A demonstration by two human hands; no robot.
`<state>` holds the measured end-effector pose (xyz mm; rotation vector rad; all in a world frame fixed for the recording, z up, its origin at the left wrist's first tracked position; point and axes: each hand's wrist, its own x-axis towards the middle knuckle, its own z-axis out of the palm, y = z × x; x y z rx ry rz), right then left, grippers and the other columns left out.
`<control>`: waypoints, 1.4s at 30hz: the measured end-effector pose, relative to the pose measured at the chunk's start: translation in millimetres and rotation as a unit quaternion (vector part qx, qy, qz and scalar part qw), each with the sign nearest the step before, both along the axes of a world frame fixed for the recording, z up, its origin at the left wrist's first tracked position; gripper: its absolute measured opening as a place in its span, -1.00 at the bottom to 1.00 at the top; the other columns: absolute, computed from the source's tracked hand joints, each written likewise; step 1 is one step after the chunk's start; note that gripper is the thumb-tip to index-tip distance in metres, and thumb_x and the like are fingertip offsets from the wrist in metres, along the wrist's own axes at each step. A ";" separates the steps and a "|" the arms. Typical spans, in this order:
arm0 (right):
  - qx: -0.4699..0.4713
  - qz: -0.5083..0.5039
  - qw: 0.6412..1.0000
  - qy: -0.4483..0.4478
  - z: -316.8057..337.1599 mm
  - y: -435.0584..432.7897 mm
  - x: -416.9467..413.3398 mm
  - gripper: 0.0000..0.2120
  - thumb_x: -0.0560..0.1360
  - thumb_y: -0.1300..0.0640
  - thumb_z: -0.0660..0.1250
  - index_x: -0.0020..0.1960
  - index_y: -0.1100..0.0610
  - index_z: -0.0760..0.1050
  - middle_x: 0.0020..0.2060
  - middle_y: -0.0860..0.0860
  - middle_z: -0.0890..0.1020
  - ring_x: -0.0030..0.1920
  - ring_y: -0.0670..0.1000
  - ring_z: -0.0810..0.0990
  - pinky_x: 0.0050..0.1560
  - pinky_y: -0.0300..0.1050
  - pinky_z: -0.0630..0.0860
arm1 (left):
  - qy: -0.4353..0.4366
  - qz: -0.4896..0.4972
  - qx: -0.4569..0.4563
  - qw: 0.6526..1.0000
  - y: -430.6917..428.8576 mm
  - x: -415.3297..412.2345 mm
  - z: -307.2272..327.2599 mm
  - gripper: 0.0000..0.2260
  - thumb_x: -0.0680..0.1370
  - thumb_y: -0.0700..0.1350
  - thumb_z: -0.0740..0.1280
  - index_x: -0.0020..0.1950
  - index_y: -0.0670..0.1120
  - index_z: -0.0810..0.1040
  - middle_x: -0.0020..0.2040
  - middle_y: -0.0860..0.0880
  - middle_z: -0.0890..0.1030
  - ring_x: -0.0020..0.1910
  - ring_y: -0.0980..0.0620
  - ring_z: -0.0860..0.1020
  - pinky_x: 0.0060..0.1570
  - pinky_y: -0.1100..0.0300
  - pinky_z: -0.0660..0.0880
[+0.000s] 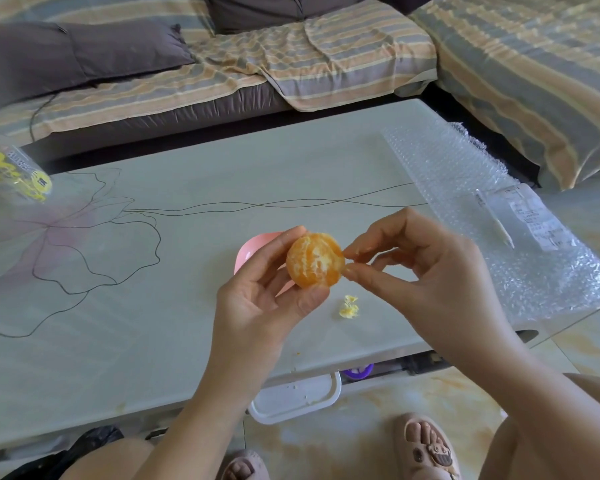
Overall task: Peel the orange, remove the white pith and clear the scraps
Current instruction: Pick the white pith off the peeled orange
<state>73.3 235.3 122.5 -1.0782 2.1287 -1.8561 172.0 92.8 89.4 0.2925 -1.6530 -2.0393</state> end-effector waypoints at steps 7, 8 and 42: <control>0.018 -0.010 0.999 0.050 -0.4 1.8 -0.2 -0.64 0.34 0.30 0.49 -0.29 -0.01 0.33 -0.28 -0.05 0.67 -0.21 0.00 0.63 -0.06 -0.23 0.54 | -0.014 -0.002 -0.022 1.000 2.3 0.8 0.4 -0.50 0.32 -0.34 0.49 0.25 -0.16 0.54 0.21 -0.19 0.59 0.22 -0.13 0.56 0.23 -0.17 0.47; 0.023 -0.003 0.999 0.047 -0.5 2.1 -0.9 -0.62 0.34 0.32 0.48 -0.29 0.00 0.31 -0.28 -0.06 0.66 -0.22 0.00 0.62 -0.07 -0.25 0.53 | -0.015 -0.003 -0.025 1.000 2.0 0.9 0.7 -0.50 0.31 -0.31 0.51 0.24 -0.14 0.56 0.22 -0.18 0.59 0.22 -0.12 0.56 0.22 -0.16 0.47; 0.038 -0.006 0.995 0.090 -9.1 -5.2 3.9 -0.62 0.25 0.24 0.38 -0.28 -0.01 0.16 -0.31 -0.05 0.57 -0.30 -0.09 0.45 -0.25 -0.43 0.34 | -0.081 -0.026 0.090 0.992 10.3 -0.2 2.3 -0.64 0.26 -0.10 0.49 0.06 0.01 0.68 0.04 -0.07 0.69 0.07 0.00 0.64 0.07 0.15 0.55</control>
